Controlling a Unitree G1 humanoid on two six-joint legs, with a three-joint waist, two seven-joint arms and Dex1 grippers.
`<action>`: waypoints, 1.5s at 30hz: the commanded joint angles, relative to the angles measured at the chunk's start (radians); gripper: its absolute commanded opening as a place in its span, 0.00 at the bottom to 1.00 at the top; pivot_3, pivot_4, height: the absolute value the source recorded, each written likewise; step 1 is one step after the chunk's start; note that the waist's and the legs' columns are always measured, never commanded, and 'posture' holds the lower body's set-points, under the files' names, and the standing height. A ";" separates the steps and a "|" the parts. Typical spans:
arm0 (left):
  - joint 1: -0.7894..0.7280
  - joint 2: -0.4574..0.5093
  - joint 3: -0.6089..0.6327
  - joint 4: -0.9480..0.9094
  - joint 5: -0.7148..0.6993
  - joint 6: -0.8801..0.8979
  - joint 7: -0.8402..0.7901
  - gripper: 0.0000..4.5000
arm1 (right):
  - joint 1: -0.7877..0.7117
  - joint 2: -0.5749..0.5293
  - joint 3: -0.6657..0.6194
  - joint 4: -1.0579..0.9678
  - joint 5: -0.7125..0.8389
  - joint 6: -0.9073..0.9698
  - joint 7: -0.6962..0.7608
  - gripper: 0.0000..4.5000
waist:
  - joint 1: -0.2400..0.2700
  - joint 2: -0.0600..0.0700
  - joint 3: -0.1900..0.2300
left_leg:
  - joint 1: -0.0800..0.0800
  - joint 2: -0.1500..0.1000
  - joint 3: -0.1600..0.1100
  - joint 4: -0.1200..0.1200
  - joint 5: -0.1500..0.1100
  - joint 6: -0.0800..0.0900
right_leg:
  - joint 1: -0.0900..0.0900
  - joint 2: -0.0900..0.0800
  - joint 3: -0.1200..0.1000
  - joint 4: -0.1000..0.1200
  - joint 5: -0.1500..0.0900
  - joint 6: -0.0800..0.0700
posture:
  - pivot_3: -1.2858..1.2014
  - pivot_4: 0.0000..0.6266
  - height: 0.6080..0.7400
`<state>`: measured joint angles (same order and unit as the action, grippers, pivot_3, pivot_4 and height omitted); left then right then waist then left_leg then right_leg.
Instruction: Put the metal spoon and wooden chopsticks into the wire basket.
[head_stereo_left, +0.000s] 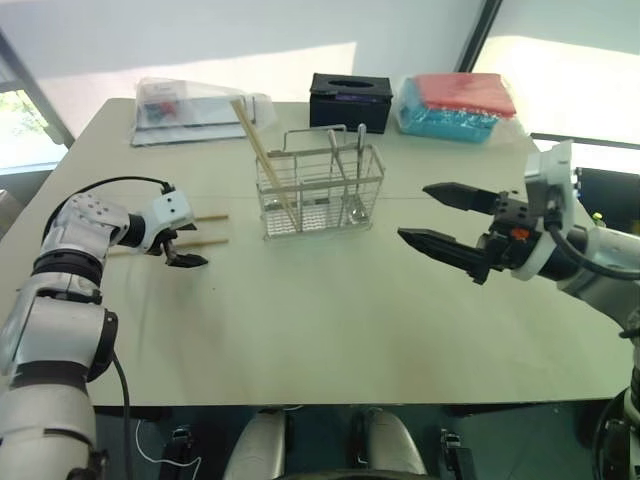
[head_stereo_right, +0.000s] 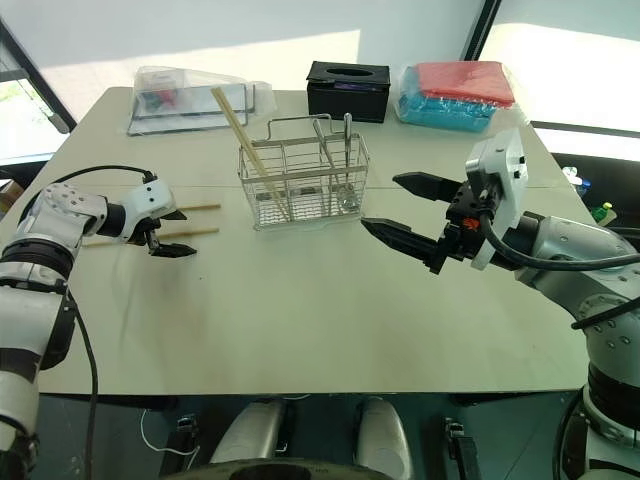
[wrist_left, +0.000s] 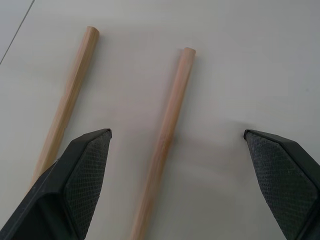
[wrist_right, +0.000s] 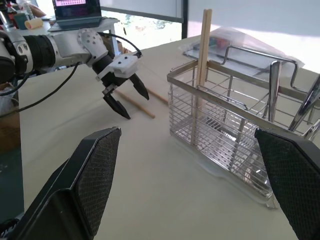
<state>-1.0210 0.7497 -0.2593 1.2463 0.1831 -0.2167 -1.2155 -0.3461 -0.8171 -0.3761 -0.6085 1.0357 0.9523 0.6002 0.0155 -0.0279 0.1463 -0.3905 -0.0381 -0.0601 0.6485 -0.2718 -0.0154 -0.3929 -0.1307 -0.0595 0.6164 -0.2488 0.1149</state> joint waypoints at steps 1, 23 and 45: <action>0.000 -0.020 0.001 0.033 0.034 -0.005 0.033 1.00 | -0.001 -0.032 -0.060 -0.035 0.051 0.000 -0.040 0.99 | 0.000 0.001 -0.001 | 0.000 0.000 0.000 0.000 0.000 0.000 | 0.000 -0.001 0.000 0.000 0.000 0.000 | 0.52 0.24 0.45; -0.018 -0.036 0.033 0.033 0.051 0.002 -0.001 0.70 | 0.041 -0.053 -0.054 -0.003 0.102 -0.048 -0.075 1.00 | 0.004 0.002 -0.002 | -0.001 -0.001 0.000 0.000 0.000 0.000 | 0.001 -0.001 -0.002 0.000 0.000 0.000 | 0.52 0.24 0.45; -0.075 -0.011 0.113 -0.078 -0.045 0.044 -0.201 0.01 | 0.069 -0.030 -0.006 0.007 0.031 -0.129 -0.069 1.00 | -0.001 -0.001 -0.001 | -0.003 -0.001 0.000 0.000 0.000 0.000 | -0.001 0.000 -0.002 0.000 0.000 0.000 | 0.52 0.24 0.45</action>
<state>-1.0399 0.7141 -0.1901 1.2326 0.1957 -0.1936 -1.3517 -0.2773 -0.8455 -0.3676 -0.5869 1.0795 0.8530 0.5207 0.0142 -0.0286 0.1454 -0.3943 -0.0390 -0.0604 0.6487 -0.2717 -0.0151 -0.3949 -0.1304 -0.0621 0.6160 -0.2490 0.1152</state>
